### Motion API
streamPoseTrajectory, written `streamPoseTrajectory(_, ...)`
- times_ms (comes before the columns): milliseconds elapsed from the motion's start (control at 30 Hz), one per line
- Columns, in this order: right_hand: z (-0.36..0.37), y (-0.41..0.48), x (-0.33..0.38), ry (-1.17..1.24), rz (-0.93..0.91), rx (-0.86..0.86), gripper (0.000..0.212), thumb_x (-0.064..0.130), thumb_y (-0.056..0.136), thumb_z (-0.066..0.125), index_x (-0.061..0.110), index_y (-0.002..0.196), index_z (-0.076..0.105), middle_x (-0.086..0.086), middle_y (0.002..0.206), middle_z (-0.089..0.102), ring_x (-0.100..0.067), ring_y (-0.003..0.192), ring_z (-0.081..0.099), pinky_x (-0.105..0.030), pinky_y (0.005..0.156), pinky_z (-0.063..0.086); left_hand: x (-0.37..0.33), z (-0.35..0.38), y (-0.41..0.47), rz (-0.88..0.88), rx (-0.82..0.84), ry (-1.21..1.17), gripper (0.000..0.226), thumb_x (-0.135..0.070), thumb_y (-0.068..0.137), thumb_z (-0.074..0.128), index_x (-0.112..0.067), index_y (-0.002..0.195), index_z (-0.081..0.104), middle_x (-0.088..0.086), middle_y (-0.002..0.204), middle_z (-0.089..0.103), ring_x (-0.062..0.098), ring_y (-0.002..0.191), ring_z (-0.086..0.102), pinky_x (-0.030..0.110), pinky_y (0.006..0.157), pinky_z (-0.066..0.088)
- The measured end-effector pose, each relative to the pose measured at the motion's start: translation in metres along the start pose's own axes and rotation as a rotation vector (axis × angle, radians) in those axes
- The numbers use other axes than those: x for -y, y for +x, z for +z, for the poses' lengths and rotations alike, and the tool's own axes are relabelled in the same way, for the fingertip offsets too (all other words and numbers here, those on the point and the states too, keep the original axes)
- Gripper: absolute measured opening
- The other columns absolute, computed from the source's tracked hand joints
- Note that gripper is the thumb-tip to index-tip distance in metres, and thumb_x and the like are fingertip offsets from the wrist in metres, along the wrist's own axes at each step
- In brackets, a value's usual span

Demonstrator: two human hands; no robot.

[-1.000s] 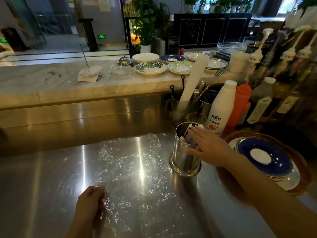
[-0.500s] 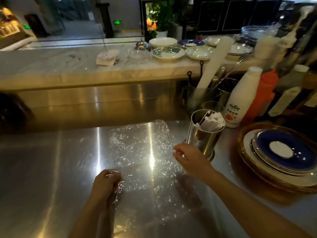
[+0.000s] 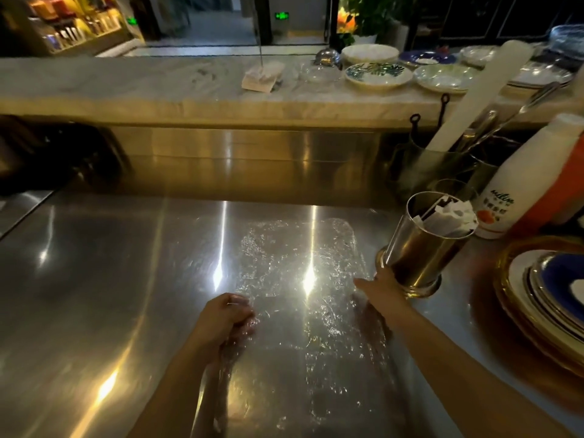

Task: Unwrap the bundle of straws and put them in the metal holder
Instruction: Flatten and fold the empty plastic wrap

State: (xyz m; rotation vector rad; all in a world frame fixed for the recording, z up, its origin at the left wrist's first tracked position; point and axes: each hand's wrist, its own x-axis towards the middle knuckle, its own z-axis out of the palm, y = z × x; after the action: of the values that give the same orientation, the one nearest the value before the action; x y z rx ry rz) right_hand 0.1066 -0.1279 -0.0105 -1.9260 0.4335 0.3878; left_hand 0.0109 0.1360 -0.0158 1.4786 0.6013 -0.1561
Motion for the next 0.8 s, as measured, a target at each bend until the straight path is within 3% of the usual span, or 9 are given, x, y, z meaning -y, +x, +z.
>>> streamPoseTrajectory(100,-0.005,-0.002,-0.002,0.044,0.035,0.061,0.01,0.01,0.083,0.062,0.004,0.089,0.056,-0.007,0.062,0.057,-0.019,0.055,0.054,-0.026,0.056,0.043,-0.001,-0.002,0.0,-0.03,0.002,-0.05,0.015,0.004,0.076,0.065,-0.005,0.071,0.055,0.016,0.06,0.059,0.023,0.048,0.052,0.02,0.038,0.042)
streamPoseTrajectory(167,-0.008,-0.003,-0.003,0.054,0.017,0.111,0.007,0.006,0.083,0.061,0.004,0.076,0.06,-0.007,0.057,0.058,-0.017,0.05,0.052,-0.024,0.051,0.041,-0.003,-0.001,-0.002,-0.047,0.03,-0.03,0.019,-0.012,0.077,0.07,-0.008,0.066,0.054,0.008,0.053,0.059,0.021,0.045,0.053,0.02,0.041,0.042)
streamPoseTrajectory(300,-0.013,-0.009,0.0,0.152,-0.039,0.161,0.008,0.004,0.084,0.06,0.006,0.076,0.059,-0.009,0.06,0.06,-0.012,0.042,0.054,-0.02,0.038,0.043,-0.007,0.002,-0.004,-0.037,-0.042,-0.068,0.019,-0.013,0.085,0.062,-0.007,0.068,0.06,0.016,0.063,0.063,0.019,0.041,0.054,0.019,0.034,0.041)
streamPoseTrajectory(433,-0.024,-0.013,0.009,0.262,-0.146,0.196,0.009,0.005,0.082,0.062,0.009,0.074,0.062,-0.005,0.059,0.065,-0.013,0.048,0.06,-0.025,0.048,0.049,-0.024,-0.002,-0.006,0.104,-0.106,-0.093,0.016,-0.007,0.085,0.06,-0.007,0.07,0.066,0.005,0.056,0.069,0.016,0.048,0.062,0.022,0.042,0.05)
streamPoseTrajectory(567,-0.039,-0.018,0.023,0.381,-0.252,0.265,0.017,0.007,0.079,0.065,0.015,0.065,0.067,-0.003,0.057,0.07,-0.014,0.049,0.064,-0.021,0.041,0.047,-0.042,-0.013,-0.008,0.191,-0.033,-0.168,0.014,-0.006,0.084,0.058,-0.013,0.077,0.068,0.002,0.063,0.072,0.015,0.058,0.068,0.027,0.051,0.056)
streamPoseTrajectory(700,-0.051,-0.021,0.019,0.412,-0.236,0.41,0.011,0.01,0.081,0.062,0.011,0.072,0.068,-0.012,0.073,0.073,-0.022,0.059,0.068,-0.026,0.046,0.051,-0.044,-0.019,-0.01,0.184,0.014,-0.156,0.012,-0.003,0.084,0.058,-0.013,0.086,0.064,0.001,0.068,0.074,0.015,0.062,0.069,0.027,0.052,0.056)
streamPoseTrajectory(800,-0.053,-0.023,0.011,0.349,-0.251,0.404,0.008,0.006,0.081,0.062,0.008,0.078,0.069,-0.014,0.075,0.073,-0.021,0.058,0.067,-0.025,0.045,0.051,-0.041,-0.021,-0.012,0.221,-0.013,-0.167,0.01,-0.004,0.082,0.06,-0.012,0.085,0.064,0.002,0.068,0.074,0.016,0.063,0.07,0.027,0.051,0.056)
